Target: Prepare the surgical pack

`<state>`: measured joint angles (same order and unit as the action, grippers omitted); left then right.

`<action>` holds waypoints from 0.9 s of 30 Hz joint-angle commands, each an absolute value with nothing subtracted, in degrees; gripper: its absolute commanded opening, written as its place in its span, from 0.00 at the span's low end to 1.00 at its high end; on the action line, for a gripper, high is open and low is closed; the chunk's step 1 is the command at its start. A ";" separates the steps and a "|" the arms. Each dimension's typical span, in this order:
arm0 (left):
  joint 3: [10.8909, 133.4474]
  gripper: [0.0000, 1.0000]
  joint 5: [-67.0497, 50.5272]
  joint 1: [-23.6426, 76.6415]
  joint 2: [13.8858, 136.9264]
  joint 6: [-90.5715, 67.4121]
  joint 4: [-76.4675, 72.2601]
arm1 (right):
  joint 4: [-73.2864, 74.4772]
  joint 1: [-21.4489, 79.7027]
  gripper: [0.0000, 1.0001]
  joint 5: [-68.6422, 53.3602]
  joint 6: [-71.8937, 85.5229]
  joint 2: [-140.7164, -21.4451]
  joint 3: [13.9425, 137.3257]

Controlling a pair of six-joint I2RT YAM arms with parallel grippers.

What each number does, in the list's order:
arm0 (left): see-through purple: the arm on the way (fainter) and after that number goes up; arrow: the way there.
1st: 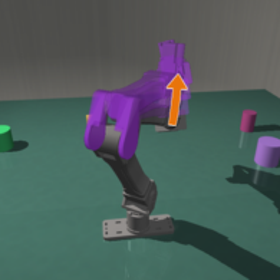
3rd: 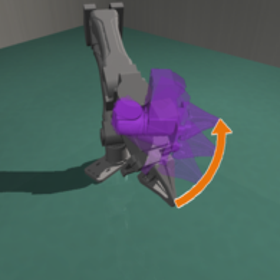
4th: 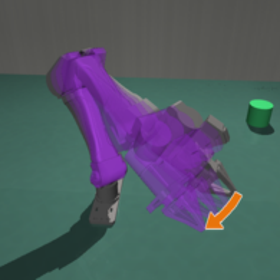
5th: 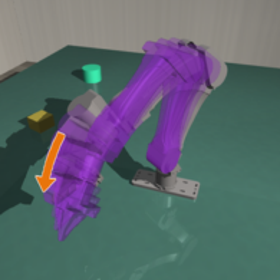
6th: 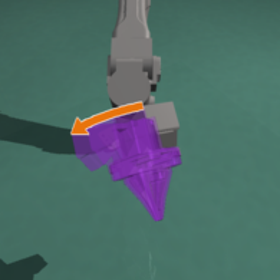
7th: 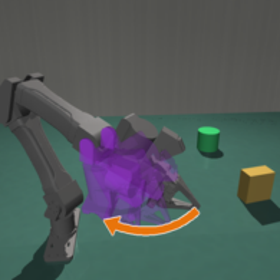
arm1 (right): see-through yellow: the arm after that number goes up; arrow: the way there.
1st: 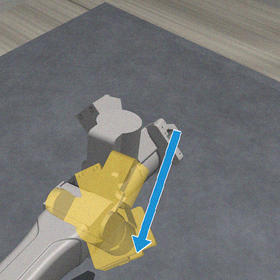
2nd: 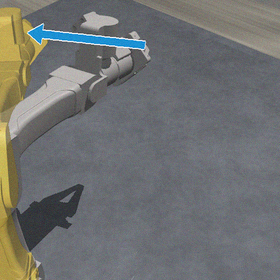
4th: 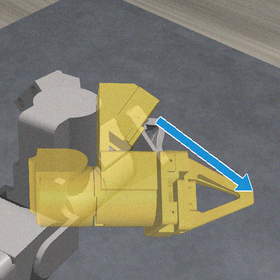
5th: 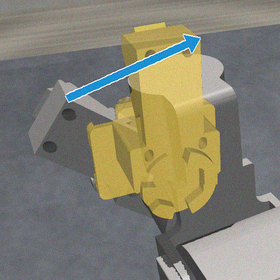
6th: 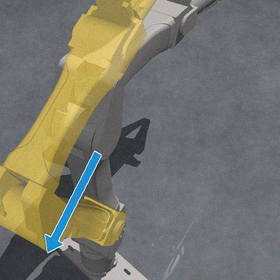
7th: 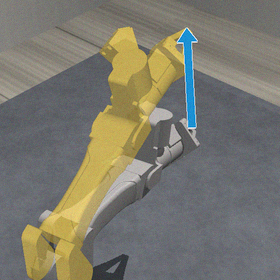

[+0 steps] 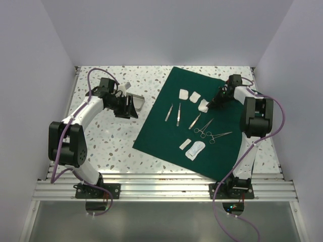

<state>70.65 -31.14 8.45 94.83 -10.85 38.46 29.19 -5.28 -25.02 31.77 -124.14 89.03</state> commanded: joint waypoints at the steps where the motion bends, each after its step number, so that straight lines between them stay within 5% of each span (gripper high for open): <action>1: 71.37 0.57 -32.52 8.70 95.10 -9.67 38.14 | 29.44 -5.36 0.00 -23.91 30.50 -119.62 89.38; 6: 71.46 0.57 -32.69 8.70 95.36 -9.58 38.06 | 30.67 -5.36 0.04 -23.99 29.71 -120.41 90.26; 10: 71.37 0.57 -32.61 8.70 95.27 -9.58 38.06 | 31.55 -5.36 0.29 -23.56 29.27 -119.62 90.26; 14: 71.28 0.57 -32.70 8.70 95.27 -9.58 37.97 | 32.26 -5.36 0.43 -22.59 27.42 -118.39 89.91; 27: 70.84 0.57 -33.14 8.70 95.28 -9.67 37.88 | 29.27 -5.10 0.44 -25.66 27.42 -121.11 87.54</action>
